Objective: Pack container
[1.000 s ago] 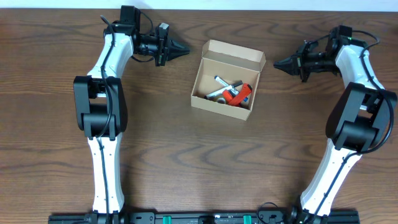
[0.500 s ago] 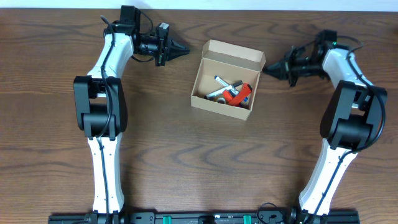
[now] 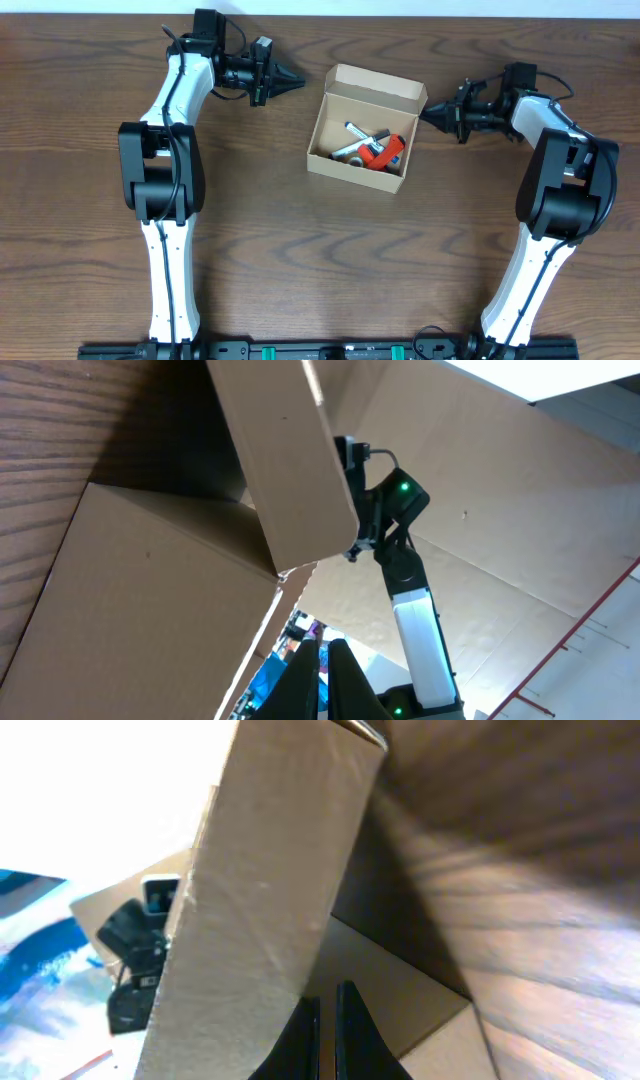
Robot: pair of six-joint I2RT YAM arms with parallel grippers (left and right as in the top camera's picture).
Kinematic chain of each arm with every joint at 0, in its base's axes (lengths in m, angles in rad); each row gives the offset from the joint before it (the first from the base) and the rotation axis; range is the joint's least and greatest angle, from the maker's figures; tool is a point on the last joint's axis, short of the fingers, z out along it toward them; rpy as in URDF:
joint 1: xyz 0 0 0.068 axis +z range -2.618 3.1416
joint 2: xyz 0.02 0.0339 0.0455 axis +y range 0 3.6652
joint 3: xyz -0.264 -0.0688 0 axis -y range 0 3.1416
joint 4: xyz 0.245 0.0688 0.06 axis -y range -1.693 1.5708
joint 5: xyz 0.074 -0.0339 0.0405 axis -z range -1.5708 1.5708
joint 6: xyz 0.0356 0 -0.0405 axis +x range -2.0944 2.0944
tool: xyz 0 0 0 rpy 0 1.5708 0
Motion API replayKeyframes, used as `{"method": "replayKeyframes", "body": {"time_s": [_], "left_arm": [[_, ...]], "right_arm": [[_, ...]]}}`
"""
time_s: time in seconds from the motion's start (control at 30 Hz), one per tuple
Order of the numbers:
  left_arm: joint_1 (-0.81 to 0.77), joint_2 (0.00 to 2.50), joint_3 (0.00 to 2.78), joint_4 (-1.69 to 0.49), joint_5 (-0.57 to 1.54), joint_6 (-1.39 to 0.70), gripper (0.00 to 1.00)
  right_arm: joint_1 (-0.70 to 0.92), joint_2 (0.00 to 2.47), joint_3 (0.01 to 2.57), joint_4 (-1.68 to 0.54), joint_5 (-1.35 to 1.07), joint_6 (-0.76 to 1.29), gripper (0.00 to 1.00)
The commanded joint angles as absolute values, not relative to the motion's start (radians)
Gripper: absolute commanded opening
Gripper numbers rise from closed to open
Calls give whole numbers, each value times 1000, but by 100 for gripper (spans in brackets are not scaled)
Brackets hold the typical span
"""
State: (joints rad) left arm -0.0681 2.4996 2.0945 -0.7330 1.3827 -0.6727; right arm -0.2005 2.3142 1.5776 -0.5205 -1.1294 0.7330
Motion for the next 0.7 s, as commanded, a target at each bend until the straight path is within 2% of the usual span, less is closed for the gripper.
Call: {"method": "replayKeyframes", "body": {"time_s": [0.0,0.3,0.47,0.57,0.67], "left_arm": [[-67,2500,2109,-736,1396,-651,6],[-67,2500,2109,-736,1407,-650,6],[-67,2500,2109,-736,1407,-650,6],[-67,2500,2109,-736,1407,-651,6],[-67,2500,2109,-736,1407,-651,6]], "right_arm": [[-193,2314,1578,-469,-1208,797,1],[-183,2314,1578,-336,-1264,846,1],[-169,2314,1578,-203,-1314,950,1],[-162,2314,1576,-219,-1289,977,1],[-162,2314,1575,-324,-1200,971,1]]}}
